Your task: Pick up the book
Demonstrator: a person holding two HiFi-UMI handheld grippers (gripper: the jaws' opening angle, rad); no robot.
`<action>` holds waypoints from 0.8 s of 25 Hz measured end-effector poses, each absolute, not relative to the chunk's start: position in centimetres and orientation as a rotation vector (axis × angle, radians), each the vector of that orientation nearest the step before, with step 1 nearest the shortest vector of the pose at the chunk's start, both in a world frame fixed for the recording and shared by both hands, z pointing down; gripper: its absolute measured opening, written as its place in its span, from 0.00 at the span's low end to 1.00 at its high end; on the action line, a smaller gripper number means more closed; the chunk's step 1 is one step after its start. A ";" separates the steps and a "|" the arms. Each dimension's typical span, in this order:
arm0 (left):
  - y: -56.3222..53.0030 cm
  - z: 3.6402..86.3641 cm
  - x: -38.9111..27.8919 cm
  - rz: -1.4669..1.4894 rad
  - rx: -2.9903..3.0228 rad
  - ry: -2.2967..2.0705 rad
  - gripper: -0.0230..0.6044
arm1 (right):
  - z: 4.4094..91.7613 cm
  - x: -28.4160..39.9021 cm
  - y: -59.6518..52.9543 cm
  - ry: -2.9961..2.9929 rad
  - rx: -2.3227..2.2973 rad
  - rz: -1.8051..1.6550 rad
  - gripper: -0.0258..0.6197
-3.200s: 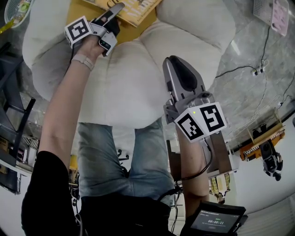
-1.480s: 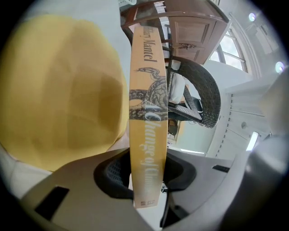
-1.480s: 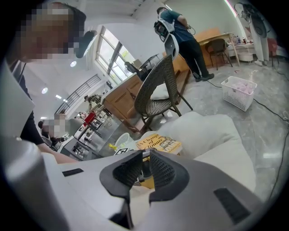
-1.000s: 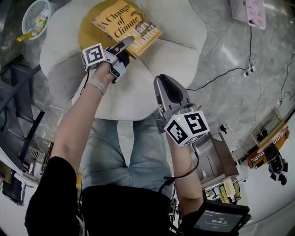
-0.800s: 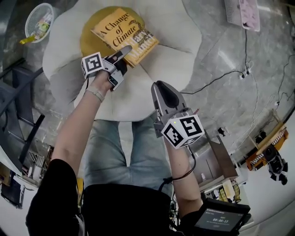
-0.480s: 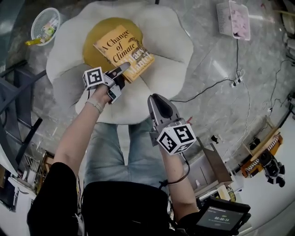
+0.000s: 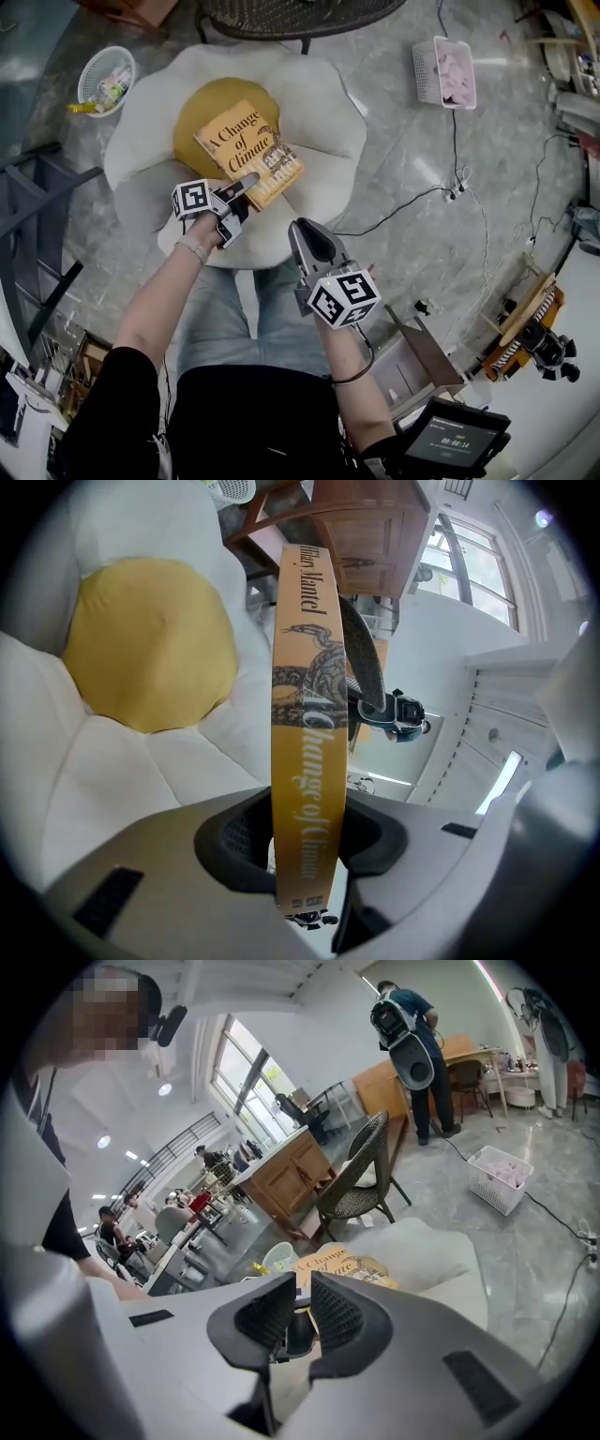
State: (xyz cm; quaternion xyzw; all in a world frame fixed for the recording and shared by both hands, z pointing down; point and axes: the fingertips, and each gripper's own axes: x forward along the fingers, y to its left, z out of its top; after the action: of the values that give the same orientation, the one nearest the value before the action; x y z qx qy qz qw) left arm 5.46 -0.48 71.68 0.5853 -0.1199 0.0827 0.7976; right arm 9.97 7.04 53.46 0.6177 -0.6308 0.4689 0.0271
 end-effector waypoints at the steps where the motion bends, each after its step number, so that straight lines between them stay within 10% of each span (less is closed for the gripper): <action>1: -0.3 71.1 5.1 0.176 1.256 -0.259 0.28 | 52.9 9.8 7.1 -1.953 1.906 1.443 0.14; 20: -1.0 58.4 1.1 0.030 1.201 -0.318 0.28 | 43.3 9.2 5.3 -2.044 1.847 1.350 0.14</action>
State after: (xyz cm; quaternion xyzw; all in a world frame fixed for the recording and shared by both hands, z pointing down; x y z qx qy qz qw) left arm 1.07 -1.03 58.41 0.5626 -0.1489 0.0140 0.8131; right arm 9.25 5.32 43.33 0.6017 -0.6658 0.4397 0.0368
